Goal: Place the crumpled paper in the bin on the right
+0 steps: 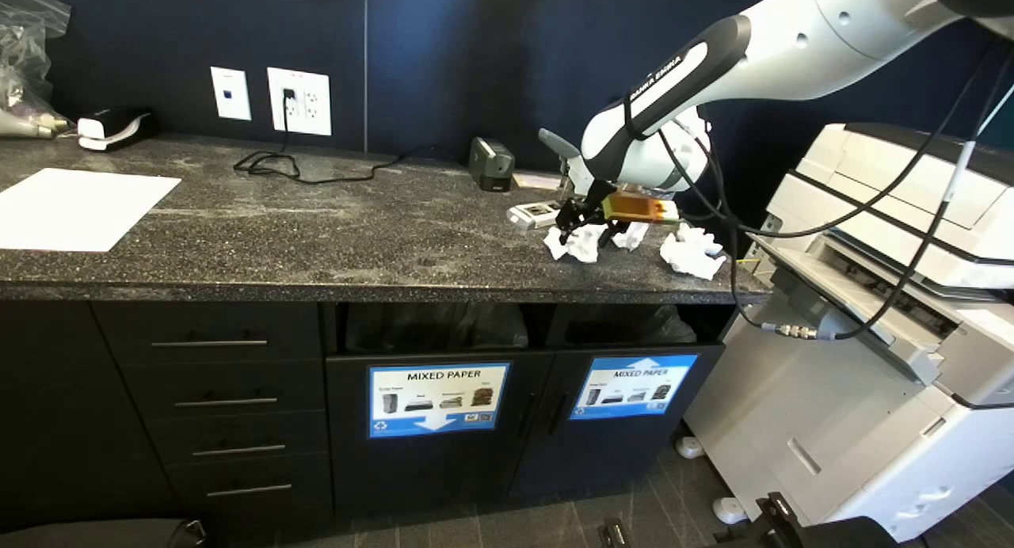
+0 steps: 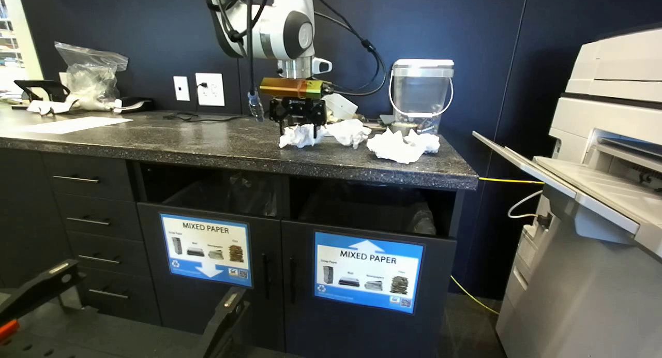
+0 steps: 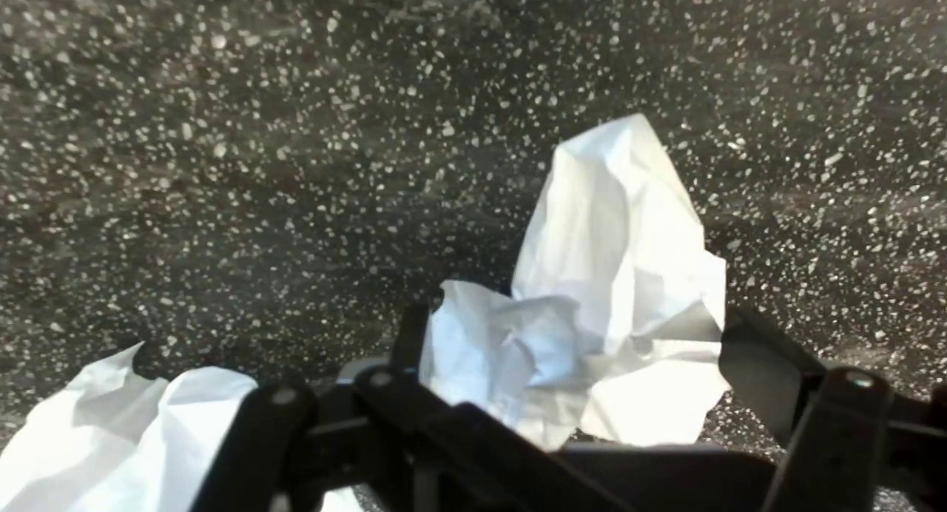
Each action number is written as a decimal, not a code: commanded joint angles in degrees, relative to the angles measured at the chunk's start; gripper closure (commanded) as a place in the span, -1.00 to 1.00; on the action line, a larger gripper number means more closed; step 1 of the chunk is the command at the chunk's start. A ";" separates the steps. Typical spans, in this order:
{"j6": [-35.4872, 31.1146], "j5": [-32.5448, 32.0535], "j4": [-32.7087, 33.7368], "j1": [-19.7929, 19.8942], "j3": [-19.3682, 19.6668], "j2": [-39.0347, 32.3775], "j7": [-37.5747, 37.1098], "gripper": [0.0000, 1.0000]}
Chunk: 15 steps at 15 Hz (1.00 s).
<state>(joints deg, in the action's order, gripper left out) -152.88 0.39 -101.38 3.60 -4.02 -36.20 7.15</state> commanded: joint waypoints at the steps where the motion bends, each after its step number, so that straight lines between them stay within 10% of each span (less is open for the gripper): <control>1: -0.12 1.13 3.36 0.64 -0.94 -2.33 1.71 -1.00; 8: 0.18 0.77 5.03 0.41 -0.90 -3.86 1.67 -0.97; 9: 0.27 0.80 5.20 0.50 -0.93 -3.97 1.76 -0.47; 15: 1.67 0.38 5.75 0.23 -0.76 -4.34 2.14 0.28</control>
<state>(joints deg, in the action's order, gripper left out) -152.55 0.39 -97.93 3.68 -4.43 -39.35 7.95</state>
